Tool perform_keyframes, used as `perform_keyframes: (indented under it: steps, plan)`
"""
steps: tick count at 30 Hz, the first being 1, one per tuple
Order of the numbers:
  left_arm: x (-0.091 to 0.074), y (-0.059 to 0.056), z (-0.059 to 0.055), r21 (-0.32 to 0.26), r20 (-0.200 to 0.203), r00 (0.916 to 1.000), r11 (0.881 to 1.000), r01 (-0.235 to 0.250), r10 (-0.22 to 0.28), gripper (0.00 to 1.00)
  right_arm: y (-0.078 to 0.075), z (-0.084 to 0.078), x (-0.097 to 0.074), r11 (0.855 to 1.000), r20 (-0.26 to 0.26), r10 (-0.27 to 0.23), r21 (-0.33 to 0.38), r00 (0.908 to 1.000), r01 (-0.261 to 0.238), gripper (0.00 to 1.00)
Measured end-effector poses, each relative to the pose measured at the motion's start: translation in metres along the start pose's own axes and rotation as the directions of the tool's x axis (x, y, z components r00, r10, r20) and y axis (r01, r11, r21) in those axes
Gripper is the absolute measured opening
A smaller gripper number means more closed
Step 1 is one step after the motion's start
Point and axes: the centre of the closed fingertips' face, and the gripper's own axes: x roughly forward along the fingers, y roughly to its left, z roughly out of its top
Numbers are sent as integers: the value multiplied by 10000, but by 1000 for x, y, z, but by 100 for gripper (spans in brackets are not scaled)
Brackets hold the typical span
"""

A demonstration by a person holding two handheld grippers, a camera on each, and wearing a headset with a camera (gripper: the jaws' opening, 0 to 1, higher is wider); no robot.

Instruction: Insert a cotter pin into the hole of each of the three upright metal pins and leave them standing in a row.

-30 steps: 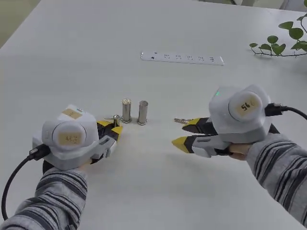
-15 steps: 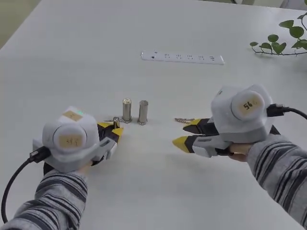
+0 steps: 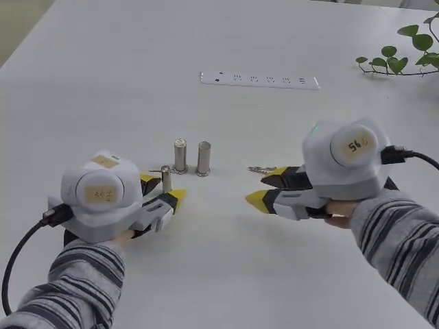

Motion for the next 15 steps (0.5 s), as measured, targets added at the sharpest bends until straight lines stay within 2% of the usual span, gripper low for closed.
perform_keyframes:
  steps: [8,11,15]
  plan:
    - [-16,-3,12,-48,239,9997,10000,-26,27,50,-2,21,6,9994,825,-11,357,9966,-18,21]
    - [-22,-6,14,-50,325,9995,10000,38,-36,55,1,37,10,9966,1511,76,799,9885,-198,22]
    - [-28,-9,15,62,277,9996,10000,49,-51,61,2,51,18,9940,1893,-17,1078,9819,-191,23]
